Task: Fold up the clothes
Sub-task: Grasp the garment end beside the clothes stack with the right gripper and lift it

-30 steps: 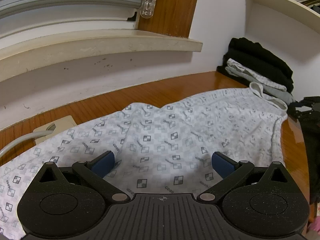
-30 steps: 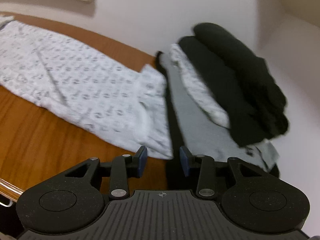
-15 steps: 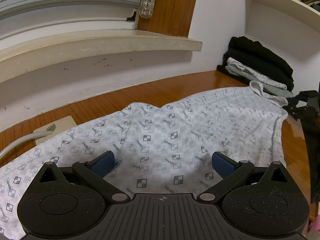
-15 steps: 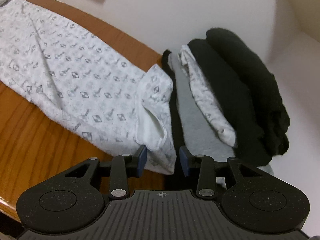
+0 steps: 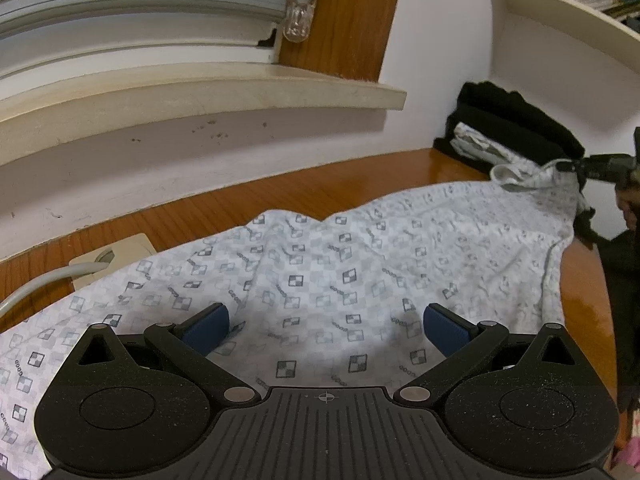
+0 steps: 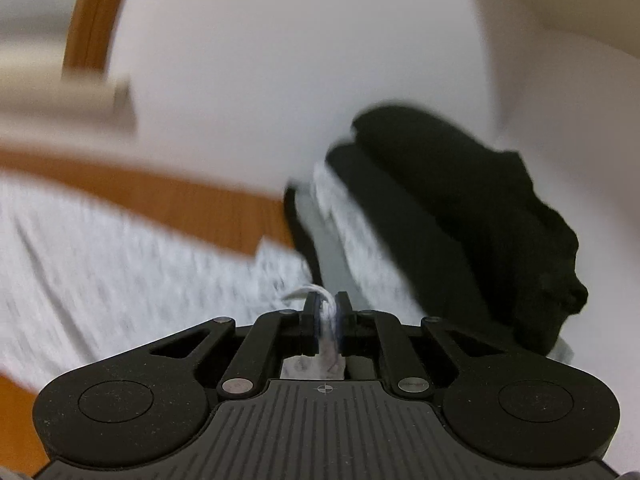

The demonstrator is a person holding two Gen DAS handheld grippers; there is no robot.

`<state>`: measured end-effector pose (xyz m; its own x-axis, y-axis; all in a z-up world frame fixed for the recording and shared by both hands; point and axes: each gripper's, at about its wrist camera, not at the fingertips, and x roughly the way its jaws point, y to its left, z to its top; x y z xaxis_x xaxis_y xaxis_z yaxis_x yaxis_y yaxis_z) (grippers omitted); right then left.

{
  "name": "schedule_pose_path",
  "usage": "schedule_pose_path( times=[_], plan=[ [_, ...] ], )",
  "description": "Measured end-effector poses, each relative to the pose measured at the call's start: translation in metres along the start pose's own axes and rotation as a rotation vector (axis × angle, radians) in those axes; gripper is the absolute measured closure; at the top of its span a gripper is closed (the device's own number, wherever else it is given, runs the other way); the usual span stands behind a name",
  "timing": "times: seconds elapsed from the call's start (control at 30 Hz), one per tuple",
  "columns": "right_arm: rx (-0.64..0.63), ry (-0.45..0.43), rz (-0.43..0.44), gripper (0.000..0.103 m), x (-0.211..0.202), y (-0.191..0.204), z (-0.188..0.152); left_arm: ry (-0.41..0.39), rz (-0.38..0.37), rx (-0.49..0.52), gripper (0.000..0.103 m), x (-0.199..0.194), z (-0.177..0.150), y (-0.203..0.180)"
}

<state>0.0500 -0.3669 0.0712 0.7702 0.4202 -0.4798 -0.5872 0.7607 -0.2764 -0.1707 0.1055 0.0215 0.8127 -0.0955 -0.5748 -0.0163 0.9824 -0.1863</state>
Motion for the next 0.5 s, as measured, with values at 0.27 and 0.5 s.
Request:
schedule_pose_path(
  times=[0.27, 0.5],
  plan=[
    [0.057, -0.114, 0.212, 0.093, -0.035, 0.046, 0.045, -0.033, 0.015, 0.005, 0.0, -0.006, 0.001, 0.0],
    [0.047, -0.201, 0.446, 0.093, -0.058, 0.116, 0.082, -0.071, 0.036, 0.057, 0.0, -0.012, 0.001, -0.007]
  ],
)
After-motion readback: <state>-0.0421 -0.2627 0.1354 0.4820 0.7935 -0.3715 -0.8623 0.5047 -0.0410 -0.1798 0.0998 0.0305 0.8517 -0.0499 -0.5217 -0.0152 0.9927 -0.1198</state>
